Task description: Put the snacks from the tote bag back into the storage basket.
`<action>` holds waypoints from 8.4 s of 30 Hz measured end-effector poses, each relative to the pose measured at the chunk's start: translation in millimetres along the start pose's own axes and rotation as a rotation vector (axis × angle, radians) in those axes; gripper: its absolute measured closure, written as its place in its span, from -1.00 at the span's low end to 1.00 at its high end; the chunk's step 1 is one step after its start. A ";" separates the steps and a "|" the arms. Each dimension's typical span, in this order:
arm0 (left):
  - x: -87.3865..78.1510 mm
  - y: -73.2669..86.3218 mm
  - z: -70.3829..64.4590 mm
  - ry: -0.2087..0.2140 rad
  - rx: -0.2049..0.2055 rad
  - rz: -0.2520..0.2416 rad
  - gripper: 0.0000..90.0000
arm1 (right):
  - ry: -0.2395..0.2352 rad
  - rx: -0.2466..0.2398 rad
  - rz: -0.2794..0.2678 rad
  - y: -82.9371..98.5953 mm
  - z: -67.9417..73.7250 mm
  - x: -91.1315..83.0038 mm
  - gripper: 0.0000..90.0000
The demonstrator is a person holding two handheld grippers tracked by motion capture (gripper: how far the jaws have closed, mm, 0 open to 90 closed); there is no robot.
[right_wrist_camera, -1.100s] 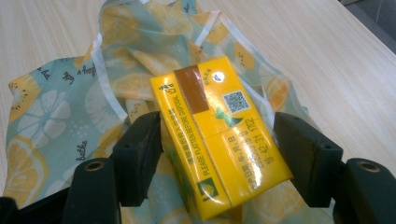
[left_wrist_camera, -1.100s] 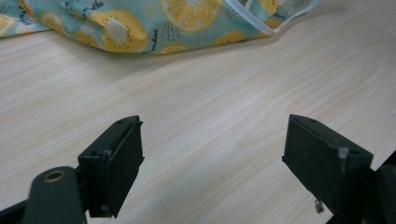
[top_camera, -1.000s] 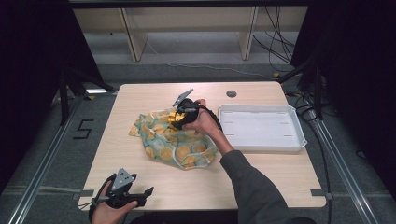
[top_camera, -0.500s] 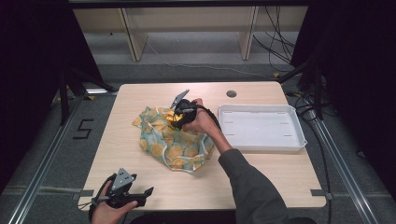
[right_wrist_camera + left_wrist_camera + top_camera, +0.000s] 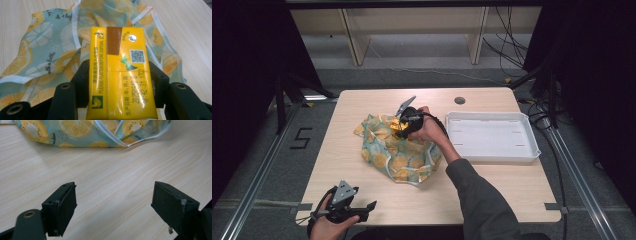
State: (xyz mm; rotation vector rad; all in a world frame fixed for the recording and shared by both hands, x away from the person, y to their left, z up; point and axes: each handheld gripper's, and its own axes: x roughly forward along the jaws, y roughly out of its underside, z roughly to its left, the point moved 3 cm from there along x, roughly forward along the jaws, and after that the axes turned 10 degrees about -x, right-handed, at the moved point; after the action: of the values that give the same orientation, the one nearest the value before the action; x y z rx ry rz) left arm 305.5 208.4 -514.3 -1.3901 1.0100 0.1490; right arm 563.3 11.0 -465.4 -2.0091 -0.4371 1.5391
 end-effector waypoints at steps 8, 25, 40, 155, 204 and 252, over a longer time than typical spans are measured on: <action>1.8 0.2 -1.3 0.002 -0.021 -0.022 -0.57 | -0.023 0.016 -0.017 1.8 -2.7 0.2 0.14; -0.4 -0.5 0.5 -0.013 -0.009 -0.007 -0.57 | 0.018 0.058 -0.057 -29.2 -2.3 -27.3 0.16; -0.3 -1.5 2.1 -0.022 -0.019 -0.026 -0.57 | 0.050 0.055 -0.103 -42.1 -4.1 -82.5 0.16; 2.0 -1.5 -0.4 -0.005 -0.022 -0.044 -0.58 | 0.231 0.262 -0.148 156.3 3.0 -166.1 -0.25; 0.6 -2.3 0.1 -0.005 -0.002 -0.045 -0.58 | 0.219 0.277 -0.020 189.5 38.5 -162.7 1.00; 1.0 -3.4 2.7 -0.015 -0.008 -0.041 -0.58 | 0.177 0.337 -0.178 158.7 80.0 -163.6 -0.25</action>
State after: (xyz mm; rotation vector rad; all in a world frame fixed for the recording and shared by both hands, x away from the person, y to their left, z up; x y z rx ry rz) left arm 309.6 209.4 -512.9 -1.4141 0.9687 0.1338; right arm 427.5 -188.2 -450.8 -1.7729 -0.2573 1.2230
